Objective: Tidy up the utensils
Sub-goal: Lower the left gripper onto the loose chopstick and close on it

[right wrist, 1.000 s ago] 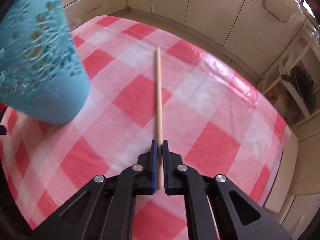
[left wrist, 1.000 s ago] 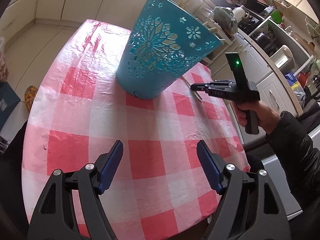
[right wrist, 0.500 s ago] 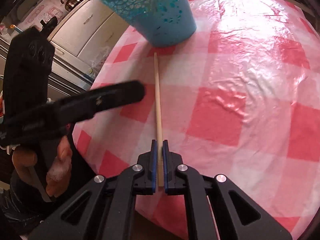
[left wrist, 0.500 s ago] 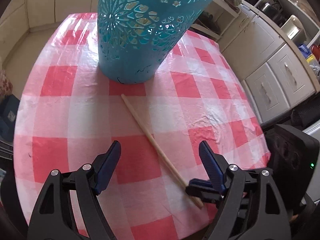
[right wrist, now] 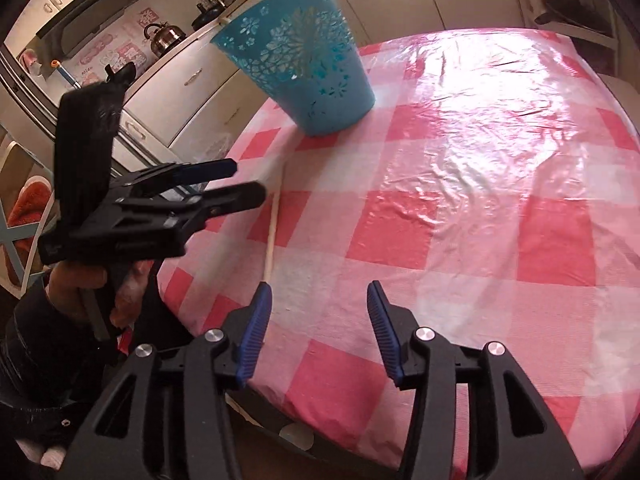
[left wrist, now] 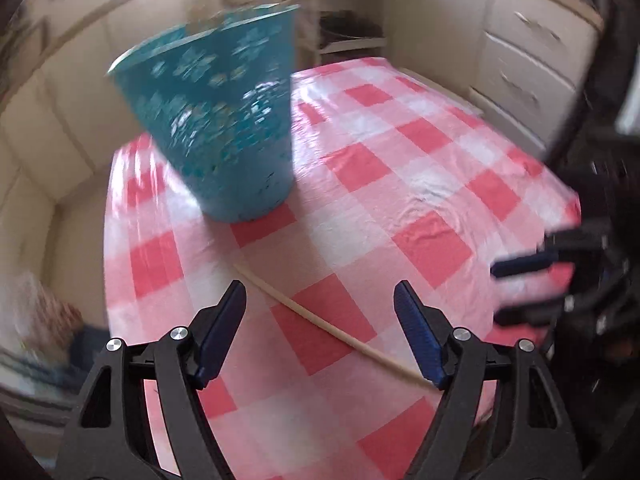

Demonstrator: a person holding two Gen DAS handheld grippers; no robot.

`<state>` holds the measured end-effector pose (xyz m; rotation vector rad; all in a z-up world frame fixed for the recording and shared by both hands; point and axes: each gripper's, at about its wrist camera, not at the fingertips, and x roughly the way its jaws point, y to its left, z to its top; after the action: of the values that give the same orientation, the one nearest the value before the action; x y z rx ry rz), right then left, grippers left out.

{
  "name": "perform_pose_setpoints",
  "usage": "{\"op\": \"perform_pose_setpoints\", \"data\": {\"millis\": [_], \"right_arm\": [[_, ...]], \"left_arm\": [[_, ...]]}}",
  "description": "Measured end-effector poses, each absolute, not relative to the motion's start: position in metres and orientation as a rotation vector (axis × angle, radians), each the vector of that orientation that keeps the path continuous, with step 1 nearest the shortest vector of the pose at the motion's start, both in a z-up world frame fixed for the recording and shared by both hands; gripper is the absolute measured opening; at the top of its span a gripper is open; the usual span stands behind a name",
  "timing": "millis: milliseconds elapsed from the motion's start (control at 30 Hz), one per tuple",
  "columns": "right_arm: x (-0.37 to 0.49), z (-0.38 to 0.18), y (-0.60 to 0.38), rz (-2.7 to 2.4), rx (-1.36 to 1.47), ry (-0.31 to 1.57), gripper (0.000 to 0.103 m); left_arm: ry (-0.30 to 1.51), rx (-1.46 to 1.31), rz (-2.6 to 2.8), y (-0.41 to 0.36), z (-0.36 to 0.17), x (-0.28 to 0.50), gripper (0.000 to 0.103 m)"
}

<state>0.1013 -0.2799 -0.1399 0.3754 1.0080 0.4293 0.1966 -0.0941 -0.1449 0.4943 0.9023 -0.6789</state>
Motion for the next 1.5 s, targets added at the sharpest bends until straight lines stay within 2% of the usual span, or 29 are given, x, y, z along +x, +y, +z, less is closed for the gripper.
{"op": "perform_pose_setpoints", "data": {"millis": [100, 167, 300, 500, 633, 733, 800, 833, 933, 1000, 1133, 1400, 1500], "right_arm": [[0.098, -0.148, -0.293, 0.392, 0.4, 1.007, 0.05], [0.101, -0.153, -0.296, 0.387, 0.426, 0.995, 0.051], [0.102, -0.155, -0.295, 0.386, 0.457, 0.972, 0.052], [0.092, -0.153, -0.311, 0.407, 0.523, 0.948, 0.052], [0.09, -0.154, -0.316, 0.415, 0.559, 0.934, 0.053], [0.091, -0.153, -0.316, 0.414, 0.554, 0.931, 0.053], [0.091, -0.153, -0.317, 0.417, 0.55, 0.926, 0.054], [0.09, -0.153, -0.316, 0.417, 0.549, 0.925, 0.055], [0.09, -0.152, -0.315, 0.415, 0.549, 0.926, 0.056], [0.09, -0.15, -0.312, 0.407, 0.543, 0.931, 0.056], [0.084, -0.138, -0.278, 0.47, 0.365, 0.934, 0.056], [0.095, -0.143, -0.209, 0.433, -0.093, 0.927, 0.056], [0.109, -0.145, -0.217, 0.332, -0.088, 0.919, 0.056]], "left_arm": [[0.751, 0.932, -0.836, -0.114, -0.142, 0.166, 0.073], [0.692, 1.121, -0.947, -0.125, -0.142, 0.154, 0.073], [0.653, 1.343, -1.138, -0.147, -0.148, 0.15, 0.07], [0.666, 1.686, -1.405, -0.17, -0.185, 0.133, 0.063], [0.855, 1.651, -1.487, -0.187, -0.186, 0.155, 0.062], [1.169, 1.415, -1.45, -0.202, -0.187, 0.196, 0.061], [1.287, 1.204, -1.408, -0.204, -0.181, 0.222, 0.054], [1.303, 1.149, -1.379, -0.202, -0.179, 0.23, 0.046], [1.338, 1.06, -1.269, -0.198, -0.177, 0.243, 0.036], [1.353, 1.037, -1.188, -0.195, -0.175, 0.244, 0.036], [1.244, 1.155, -1.147, -0.186, -0.174, 0.223, 0.036], [1.304, 1.089, -1.114, -0.17, -0.178, 0.236, 0.038], [1.316, 1.103, -1.133, -0.161, -0.182, 0.227, 0.038]]}}
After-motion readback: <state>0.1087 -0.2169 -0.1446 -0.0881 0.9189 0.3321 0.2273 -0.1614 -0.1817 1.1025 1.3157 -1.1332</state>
